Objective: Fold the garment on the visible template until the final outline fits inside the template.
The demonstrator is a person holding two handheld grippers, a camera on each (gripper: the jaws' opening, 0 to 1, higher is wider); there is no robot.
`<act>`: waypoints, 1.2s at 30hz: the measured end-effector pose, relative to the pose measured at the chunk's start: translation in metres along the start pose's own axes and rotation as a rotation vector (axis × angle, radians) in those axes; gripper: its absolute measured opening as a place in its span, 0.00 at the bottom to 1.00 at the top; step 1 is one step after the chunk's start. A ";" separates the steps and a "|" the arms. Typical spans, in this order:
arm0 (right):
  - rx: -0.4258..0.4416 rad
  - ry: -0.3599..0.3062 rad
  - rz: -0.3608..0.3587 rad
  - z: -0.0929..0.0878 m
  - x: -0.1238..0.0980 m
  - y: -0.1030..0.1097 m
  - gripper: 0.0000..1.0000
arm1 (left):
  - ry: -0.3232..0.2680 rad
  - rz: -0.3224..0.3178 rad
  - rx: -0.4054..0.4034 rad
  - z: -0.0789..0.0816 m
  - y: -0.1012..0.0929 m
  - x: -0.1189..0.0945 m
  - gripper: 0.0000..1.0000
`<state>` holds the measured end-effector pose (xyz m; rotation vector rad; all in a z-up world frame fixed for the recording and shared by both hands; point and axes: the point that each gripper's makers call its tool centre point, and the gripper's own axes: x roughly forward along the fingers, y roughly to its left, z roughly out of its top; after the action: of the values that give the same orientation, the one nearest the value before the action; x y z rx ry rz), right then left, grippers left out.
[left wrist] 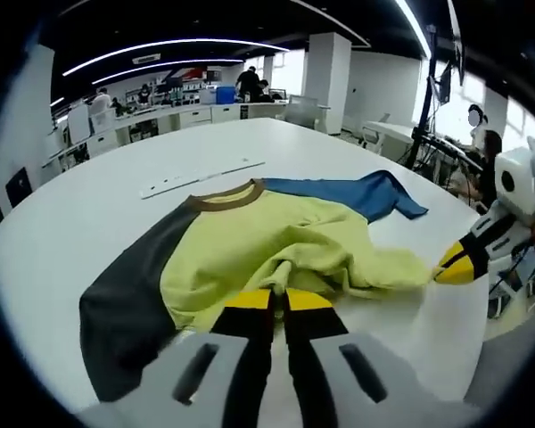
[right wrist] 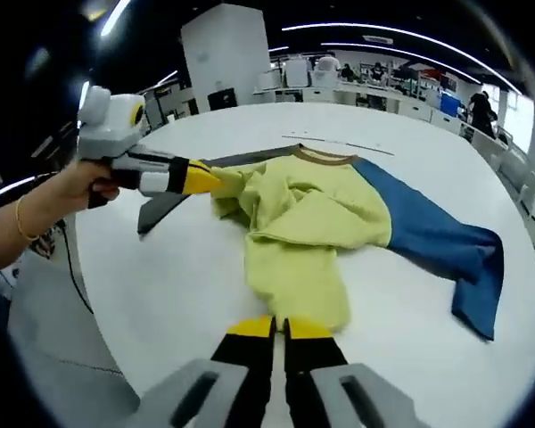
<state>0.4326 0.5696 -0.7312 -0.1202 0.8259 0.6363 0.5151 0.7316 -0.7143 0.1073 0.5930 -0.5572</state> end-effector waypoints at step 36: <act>0.167 0.009 -0.092 -0.015 -0.049 -0.036 0.00 | 0.125 0.003 -0.120 -0.070 -0.016 -0.102 0.01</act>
<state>0.4184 0.5115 -0.7114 -0.0099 0.8739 0.4785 0.4013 0.7828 -0.7143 0.0303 0.7463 -0.5129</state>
